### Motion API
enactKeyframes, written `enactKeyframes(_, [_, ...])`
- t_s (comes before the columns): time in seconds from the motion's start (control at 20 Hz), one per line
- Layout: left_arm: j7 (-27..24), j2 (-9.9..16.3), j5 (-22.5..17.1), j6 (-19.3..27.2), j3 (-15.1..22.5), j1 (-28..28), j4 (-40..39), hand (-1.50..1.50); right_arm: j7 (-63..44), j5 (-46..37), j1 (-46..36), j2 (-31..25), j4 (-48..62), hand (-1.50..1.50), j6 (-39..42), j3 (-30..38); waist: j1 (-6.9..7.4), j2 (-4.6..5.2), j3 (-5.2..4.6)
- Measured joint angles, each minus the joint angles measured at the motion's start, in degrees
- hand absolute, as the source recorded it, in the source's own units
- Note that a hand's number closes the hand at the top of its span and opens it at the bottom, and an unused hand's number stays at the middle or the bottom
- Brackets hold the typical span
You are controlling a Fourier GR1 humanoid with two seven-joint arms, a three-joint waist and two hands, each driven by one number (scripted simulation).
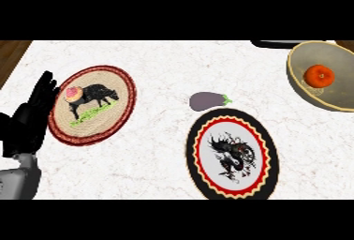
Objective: Pick the squash from the plate and place it in the bowl
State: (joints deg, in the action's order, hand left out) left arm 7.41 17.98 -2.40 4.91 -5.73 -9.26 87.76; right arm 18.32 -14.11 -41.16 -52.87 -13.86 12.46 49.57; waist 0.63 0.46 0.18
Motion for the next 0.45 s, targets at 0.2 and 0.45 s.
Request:
enactKeyframes(0.2, [0.1,-0.6,0.7,0.5,0.3,-0.4,-0.1,0.00,3.1,3.3,5.8,-2.9,1.8,-1.50,8.2,2.5,-0.29,-0.01,0.04])
enactKeyframes(0.45, [0.9,-0.7,1.0,0.2,0.3,0.2,1.2,0.00,6.2,6.6,10.8,-5.4,2.5,-1.50,15.8,4.4,-0.02,-0.07,0.07])
